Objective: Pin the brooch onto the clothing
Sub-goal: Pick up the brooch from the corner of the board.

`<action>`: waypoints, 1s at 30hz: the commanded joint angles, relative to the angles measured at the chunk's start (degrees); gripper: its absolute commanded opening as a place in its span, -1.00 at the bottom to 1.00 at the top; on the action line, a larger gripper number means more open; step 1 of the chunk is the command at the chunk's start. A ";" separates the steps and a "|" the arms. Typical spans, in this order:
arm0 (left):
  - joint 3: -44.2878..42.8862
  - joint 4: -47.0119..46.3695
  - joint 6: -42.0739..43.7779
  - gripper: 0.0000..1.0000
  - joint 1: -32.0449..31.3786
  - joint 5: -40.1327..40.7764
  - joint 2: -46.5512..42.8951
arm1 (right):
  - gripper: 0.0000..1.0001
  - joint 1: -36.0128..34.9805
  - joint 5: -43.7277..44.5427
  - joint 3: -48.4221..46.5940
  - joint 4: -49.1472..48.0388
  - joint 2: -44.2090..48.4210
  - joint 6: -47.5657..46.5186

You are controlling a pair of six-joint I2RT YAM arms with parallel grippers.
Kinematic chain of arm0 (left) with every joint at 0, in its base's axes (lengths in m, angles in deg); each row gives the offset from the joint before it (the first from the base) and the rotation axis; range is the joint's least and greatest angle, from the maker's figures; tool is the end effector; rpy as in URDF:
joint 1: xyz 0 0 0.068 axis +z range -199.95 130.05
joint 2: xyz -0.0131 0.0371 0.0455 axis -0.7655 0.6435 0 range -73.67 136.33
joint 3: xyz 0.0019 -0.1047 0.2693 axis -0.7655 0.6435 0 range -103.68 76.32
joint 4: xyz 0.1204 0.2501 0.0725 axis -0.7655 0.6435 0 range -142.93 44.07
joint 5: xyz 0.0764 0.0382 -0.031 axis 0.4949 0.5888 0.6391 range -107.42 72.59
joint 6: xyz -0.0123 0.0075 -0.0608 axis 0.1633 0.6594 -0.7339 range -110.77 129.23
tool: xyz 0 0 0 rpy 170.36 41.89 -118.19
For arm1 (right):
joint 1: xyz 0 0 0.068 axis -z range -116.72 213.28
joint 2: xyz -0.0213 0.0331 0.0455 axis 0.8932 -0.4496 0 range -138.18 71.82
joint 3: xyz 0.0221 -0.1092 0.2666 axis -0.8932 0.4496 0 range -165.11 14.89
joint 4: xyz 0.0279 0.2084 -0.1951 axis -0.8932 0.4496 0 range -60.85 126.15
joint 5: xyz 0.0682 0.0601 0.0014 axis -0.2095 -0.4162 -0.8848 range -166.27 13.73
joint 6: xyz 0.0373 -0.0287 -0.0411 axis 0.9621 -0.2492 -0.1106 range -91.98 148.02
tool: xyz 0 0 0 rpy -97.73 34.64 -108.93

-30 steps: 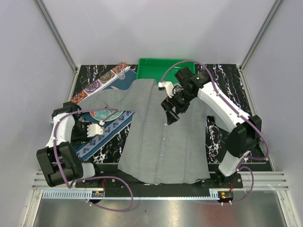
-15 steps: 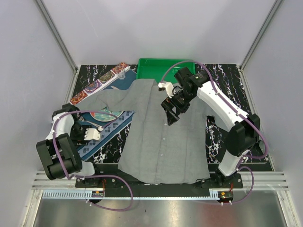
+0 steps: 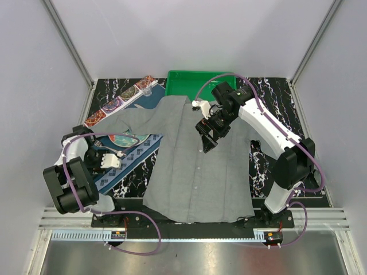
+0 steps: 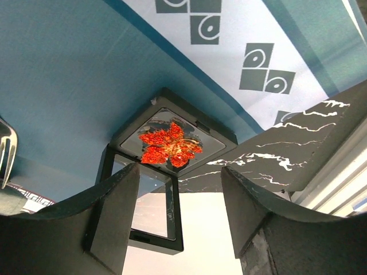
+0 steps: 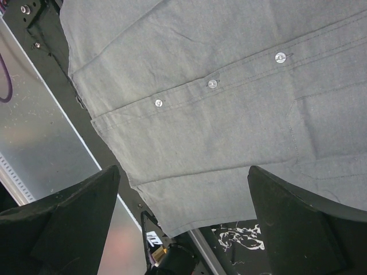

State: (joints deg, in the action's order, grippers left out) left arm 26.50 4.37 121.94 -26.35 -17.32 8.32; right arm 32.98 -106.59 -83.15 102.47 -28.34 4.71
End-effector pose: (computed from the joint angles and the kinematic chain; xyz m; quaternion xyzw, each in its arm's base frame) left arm 0.2237 0.0978 0.1759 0.7016 0.7125 0.0046 0.0009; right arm 0.3094 0.2086 0.3283 -0.4614 0.8396 0.2664 0.1063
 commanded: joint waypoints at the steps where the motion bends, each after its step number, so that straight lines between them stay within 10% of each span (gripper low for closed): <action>1: -0.01 -2.98 16.23 0.28 0.40 -3.53 0.36 | 0.99 0.42 -1.84 -1.28 1.30 0.31 0.72; 20: 5.17 -9.31 18.08 0.25 0.31 -3.35 3.17 | 0.99 0.51 -2.11 -1.63 2.53 0.32 1.25; 30: 4.47 -7.73 18.87 -0.20 0.40 -4.49 1.42 | 0.99 0.60 -2.72 -2.68 3.15 -0.39 0.81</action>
State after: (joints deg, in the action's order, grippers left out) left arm 30.74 -1.29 121.91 -26.24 -18.37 10.33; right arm 33.02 -107.45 -83.24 105.10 -28.39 5.41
